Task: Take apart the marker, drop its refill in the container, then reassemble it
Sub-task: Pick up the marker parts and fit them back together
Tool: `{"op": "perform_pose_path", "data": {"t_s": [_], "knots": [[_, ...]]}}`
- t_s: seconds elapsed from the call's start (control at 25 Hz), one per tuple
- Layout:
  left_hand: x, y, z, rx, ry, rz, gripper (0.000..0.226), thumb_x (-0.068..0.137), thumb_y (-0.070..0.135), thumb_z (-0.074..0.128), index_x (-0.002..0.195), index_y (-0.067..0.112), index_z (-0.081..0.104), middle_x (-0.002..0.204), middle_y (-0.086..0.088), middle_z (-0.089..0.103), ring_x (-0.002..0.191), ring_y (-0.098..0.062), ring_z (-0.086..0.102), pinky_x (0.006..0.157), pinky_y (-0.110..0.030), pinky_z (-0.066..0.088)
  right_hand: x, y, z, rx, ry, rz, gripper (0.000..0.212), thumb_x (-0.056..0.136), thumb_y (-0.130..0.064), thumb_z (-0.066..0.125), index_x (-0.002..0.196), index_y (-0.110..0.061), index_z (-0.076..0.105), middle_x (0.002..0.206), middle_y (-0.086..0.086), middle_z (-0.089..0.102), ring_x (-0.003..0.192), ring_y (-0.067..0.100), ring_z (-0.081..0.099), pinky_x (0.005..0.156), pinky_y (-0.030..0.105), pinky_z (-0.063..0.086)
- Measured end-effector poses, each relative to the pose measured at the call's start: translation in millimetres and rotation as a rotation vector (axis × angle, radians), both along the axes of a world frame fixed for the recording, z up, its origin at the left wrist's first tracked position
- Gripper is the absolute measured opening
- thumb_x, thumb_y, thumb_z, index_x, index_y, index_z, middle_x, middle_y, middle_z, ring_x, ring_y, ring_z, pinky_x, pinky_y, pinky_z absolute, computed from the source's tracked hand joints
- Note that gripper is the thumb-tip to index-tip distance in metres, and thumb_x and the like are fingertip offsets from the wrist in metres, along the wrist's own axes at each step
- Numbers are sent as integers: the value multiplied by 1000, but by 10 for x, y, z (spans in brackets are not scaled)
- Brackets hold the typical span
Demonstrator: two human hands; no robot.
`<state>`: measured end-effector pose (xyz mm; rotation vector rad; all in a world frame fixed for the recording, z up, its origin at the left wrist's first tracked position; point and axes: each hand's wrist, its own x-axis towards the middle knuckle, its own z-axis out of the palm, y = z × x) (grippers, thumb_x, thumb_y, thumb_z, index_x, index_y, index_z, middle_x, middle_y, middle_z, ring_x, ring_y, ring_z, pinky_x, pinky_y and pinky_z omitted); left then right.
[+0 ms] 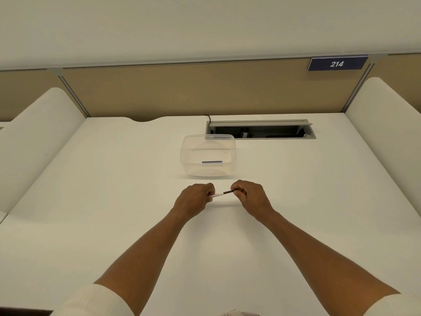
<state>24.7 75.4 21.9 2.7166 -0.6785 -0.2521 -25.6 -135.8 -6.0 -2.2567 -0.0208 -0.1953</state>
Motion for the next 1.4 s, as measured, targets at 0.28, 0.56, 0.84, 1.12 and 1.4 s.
{"op": "perform_pose_path", "data": {"t_s": [0.28,0.56,0.84,1.12,1.4], "knots": [[-12,-4,11,1,9,14,6,92,22,59,89,26,56,87,6,65,77,-21,55,57,-31,37,0,-8,6,30,-43,-4,16,87,-3,62,90,-17,69,79,-4,68,73,18,59,68,37,50],[-43,-49,39,-26,16,-6,5,92,22,59,91,26,57,89,6,66,76,-20,55,60,-33,41,-35,43,4,58,-8,18,14,87,-5,64,92,-18,70,73,-11,66,66,10,56,67,30,48],[-27,-76,41,-41,25,5,6,90,23,60,90,28,57,90,9,68,79,-19,58,66,-38,49,-41,54,39,217,90,-19,16,86,-1,64,93,-15,68,76,-2,72,64,8,63,72,32,56],[-21,-131,62,-62,10,-45,16,90,17,64,102,23,73,90,5,70,85,-20,60,73,-35,49,-45,33,74,216,95,-21,14,85,0,63,84,-13,70,68,2,69,58,6,61,65,25,53],[-70,-198,68,-131,12,13,14,88,14,64,96,21,73,85,4,69,79,-19,59,72,-35,47,-53,42,84,325,141,-67,13,88,-2,58,83,-8,68,72,10,69,57,13,61,61,26,53]]}}
